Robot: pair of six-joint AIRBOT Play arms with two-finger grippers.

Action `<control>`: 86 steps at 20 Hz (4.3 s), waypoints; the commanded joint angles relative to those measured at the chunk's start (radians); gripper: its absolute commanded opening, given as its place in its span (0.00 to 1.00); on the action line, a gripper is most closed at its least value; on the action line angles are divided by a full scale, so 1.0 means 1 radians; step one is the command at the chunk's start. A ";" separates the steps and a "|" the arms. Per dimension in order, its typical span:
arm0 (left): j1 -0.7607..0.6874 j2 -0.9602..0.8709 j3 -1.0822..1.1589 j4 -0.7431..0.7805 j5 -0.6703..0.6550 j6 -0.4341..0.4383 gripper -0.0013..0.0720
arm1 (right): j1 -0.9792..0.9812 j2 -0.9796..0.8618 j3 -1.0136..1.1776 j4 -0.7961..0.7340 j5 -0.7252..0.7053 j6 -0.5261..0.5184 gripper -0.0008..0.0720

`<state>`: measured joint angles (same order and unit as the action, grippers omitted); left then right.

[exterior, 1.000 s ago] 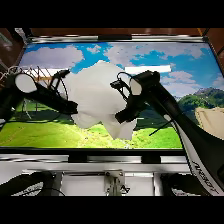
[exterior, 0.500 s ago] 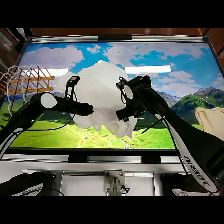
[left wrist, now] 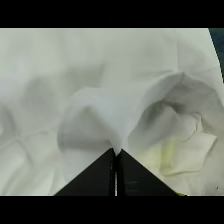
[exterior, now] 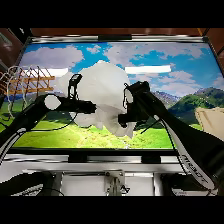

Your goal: Fold the shirts.

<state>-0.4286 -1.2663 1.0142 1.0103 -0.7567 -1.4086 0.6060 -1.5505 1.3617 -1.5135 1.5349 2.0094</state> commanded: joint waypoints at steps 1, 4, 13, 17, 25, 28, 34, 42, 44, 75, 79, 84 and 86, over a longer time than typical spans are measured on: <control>-0.001 0.000 0.000 -0.001 -0.031 0.012 0.09 | -0.006 -0.061 -0.034 0.056 -0.128 0.085 0.89; 0.004 0.006 0.002 0.002 -0.063 0.055 0.09 | -0.006 -0.130 -0.034 0.088 -0.144 0.127 0.24; 0.092 0.181 0.209 0.132 -0.268 0.098 0.09 | -0.006 0.186 0.235 -0.424 -0.124 -0.011 0.08; 0.092 0.332 0.349 0.153 -0.458 -0.018 0.09 | 0.022 0.292 0.457 -0.348 -0.152 -0.069 0.08; 0.002 0.547 0.544 0.365 -0.592 -0.276 0.08 | 0.252 0.312 0.539 -0.424 0.006 -0.181 0.08; 0.002 0.498 0.517 0.458 -0.723 -0.280 0.09 | 0.251 0.321 0.597 -0.415 0.108 -0.157 0.08; 0.002 0.328 0.227 0.493 -0.632 -0.235 0.09 | 0.251 0.145 0.491 -0.304 0.219 -0.153 0.08; 0.052 0.057 0.089 0.474 -0.442 -0.238 0.09 | 0.131 -0.132 0.392 -0.105 -0.003 -0.201 0.08; 0.084 0.011 0.089 0.406 -0.430 -0.222 0.09 | 0.077 -0.135 0.392 -0.035 -0.044 -0.201 0.08; 0.322 0.017 0.109 0.002 -0.364 0.096 0.09 | 0.021 -0.071 0.397 -0.035 0.105 -0.265 0.08; 0.352 0.121 0.213 0.049 -0.507 0.087 0.09 | 0.025 0.045 0.397 -0.034 0.152 -0.198 0.08; 0.335 0.115 0.174 0.048 -0.617 0.084 0.09 | 0.110 0.058 0.394 -0.010 0.134 -0.143 0.08; 0.344 0.115 0.169 0.048 -0.628 0.083 0.09 | 0.136 0.045 0.394 -0.051 0.134 -0.136 0.08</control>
<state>-0.0902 -1.1568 1.1900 1.0561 -1.3388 -1.3243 0.7025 -1.5032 1.7565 -1.5269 1.6695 1.8484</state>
